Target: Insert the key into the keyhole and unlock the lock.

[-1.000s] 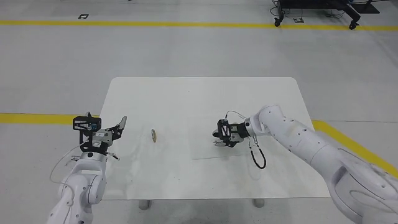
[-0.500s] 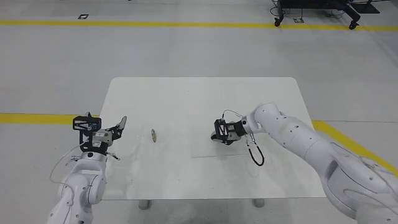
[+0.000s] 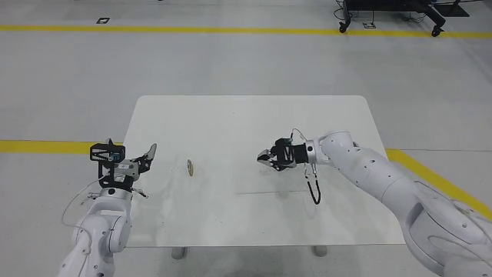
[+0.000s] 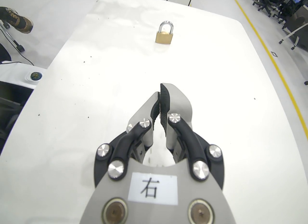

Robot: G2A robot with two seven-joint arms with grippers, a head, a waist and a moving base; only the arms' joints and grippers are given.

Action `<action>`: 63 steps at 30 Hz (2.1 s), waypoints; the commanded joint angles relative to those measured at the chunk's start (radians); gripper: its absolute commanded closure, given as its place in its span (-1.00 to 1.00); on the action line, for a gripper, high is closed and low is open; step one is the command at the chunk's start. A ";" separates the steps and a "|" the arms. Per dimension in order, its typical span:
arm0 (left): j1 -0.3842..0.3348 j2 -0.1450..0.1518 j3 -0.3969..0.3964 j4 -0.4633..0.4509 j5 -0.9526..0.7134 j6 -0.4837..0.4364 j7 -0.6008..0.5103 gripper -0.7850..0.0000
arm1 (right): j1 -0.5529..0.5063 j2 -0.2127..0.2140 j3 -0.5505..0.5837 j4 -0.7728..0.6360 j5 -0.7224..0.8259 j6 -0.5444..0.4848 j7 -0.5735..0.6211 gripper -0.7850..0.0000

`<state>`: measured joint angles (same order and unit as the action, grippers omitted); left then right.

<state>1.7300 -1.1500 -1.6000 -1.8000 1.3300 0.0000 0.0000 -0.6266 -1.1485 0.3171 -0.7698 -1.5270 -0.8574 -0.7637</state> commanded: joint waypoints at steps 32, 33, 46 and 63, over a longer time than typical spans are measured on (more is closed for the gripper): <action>0.018 -0.010 0.032 0.005 0.274 0.269 0.096 -1.00 | -0.255 0.136 0.138 -0.293 0.455 0.171 -0.370 1.00; 0.014 -0.013 0.034 -0.005 0.214 0.238 0.102 -1.00 | -0.265 0.130 0.150 -0.292 0.531 0.162 -0.361 1.00; -0.037 0.002 -0.041 0.005 -0.330 -0.385 -0.026 -1.00 | -0.335 0.065 0.229 -0.288 0.905 0.040 -0.240 1.00; -0.550 -0.010 0.328 0.325 -1.455 -0.614 -0.913 -1.00 | -0.376 0.040 0.281 -0.261 1.200 -0.129 -0.070 1.00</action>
<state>1.2308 -1.1557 -1.3071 -1.5130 -0.0326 -0.6038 -0.8435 -1.0010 -1.1052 0.5941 -1.0318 -0.3606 -0.9696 -0.8517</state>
